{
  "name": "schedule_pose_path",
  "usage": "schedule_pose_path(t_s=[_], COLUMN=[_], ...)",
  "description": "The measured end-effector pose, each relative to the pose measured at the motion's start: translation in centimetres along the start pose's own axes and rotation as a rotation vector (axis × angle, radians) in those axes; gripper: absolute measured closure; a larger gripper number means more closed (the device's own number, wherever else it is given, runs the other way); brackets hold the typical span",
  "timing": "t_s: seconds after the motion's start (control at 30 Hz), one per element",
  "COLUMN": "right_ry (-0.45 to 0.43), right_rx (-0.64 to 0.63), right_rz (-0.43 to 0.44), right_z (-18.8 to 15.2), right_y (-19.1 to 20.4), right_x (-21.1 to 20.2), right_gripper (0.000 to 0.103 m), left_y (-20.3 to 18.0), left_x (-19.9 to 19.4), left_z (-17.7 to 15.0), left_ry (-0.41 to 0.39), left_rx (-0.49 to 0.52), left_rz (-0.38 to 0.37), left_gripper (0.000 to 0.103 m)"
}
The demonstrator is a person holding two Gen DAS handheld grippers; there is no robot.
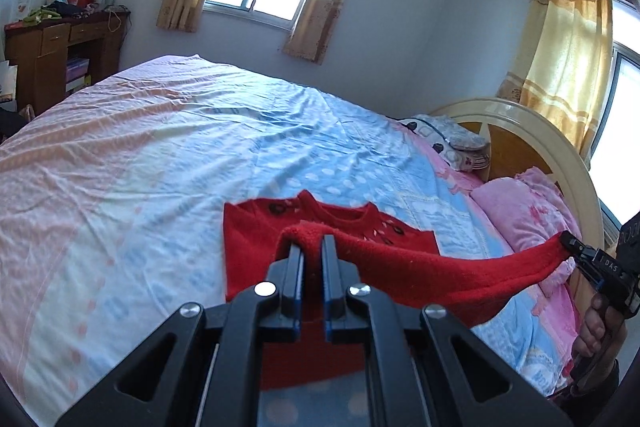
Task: Fold small clothes
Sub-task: 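Lift the hem with both grippers and fold it up onto the collar, then open both grippers to release the folded hem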
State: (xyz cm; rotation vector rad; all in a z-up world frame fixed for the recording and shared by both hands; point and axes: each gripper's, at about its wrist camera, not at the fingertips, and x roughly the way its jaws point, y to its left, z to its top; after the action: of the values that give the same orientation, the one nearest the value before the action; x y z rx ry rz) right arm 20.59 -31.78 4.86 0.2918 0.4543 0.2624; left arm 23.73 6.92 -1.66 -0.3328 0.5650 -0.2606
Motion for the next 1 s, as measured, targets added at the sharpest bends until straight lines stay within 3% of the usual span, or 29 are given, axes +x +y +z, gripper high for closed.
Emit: schedule_pose_path(t_s=[0.17,0.4,0.87,0.97,1.0], right_ry=[0.015,0.071,0.271,0.291,0.288], right_rx=[0.002,0.022,0.042,0.033,0.022], right_rz=[-0.033,-0.090,-0.214,-0.267,-0.282], right_z=[1.9,3.2,0.4,-0.2,-0.3], right_y=[-0.6,-2.2,-7.1,-7.9,-7.8], right_x=[3.8,10.3,23.5,25.6,25.7], right_gripper=[0.098,0.098,0.098,0.093,0.079], left_y=[0.1,0.5,4.1,5.1,5.3], left_x=[2.9,8.5,18.9,19.5,19.3], left_z=[2.4,3.5,1.5,1.1,1.2], left_ry=[0.000,0.059,0.215,0.239,0.237], left_rx=[0.024,0.062,0.034,-0.017,-0.031], left_rz=[0.027,0.093,0.219,0.235,0.225], left_gripper=[0.095,0.095,0.092,0.087,0.087])
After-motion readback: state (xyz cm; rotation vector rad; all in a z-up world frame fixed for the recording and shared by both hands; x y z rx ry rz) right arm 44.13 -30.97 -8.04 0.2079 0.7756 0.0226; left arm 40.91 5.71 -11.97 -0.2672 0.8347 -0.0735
